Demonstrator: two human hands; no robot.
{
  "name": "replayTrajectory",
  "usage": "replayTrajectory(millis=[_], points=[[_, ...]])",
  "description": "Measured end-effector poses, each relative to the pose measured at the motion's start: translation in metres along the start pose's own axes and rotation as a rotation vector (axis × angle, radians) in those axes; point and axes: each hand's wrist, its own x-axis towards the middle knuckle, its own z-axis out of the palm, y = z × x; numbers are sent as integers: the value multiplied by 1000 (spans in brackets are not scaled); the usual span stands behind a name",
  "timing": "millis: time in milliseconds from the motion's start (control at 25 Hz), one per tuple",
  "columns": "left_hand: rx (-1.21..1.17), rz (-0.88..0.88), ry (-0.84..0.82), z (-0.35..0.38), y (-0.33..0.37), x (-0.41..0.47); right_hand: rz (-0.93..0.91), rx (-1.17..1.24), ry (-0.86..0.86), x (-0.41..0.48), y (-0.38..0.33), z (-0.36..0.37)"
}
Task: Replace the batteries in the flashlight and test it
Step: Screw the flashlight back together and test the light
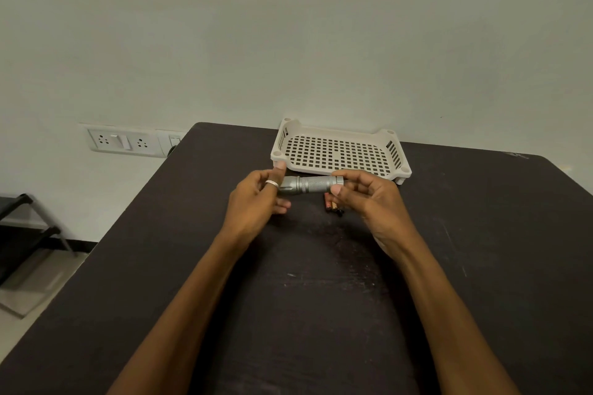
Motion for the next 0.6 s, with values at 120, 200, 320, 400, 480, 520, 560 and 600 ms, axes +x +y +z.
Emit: replayTrajectory(millis=[120, 200, 320, 400, 480, 520, 560, 600], points=[[-41, -23, -16, -1, -1, 1, 9, 14, -11, 0, 1, 2], [-168, -5, -40, -1, -1, 0, 41, -18, -21, 0, -1, 5], [-299, 33, -100, -3, 1, -1, 62, -207, 13, -1, -1, 11], [-308, 44, -126, -2, 2, -2, 104, -351, 85, -2, -3, 12], [-298, 43, -137, 0, 2, -3, 140, -421, 135, -2, -3, 13], [-295, 39, -135, 0, 2, -3, 154, -426, 145, -2, -3, 13], [-296, 33, -130, 0, 2, -2, 160, -425, 150, -3, -4, 14], [-295, 28, -125, 0, 1, -2, 159, -413, 149, -3, -4, 14]])
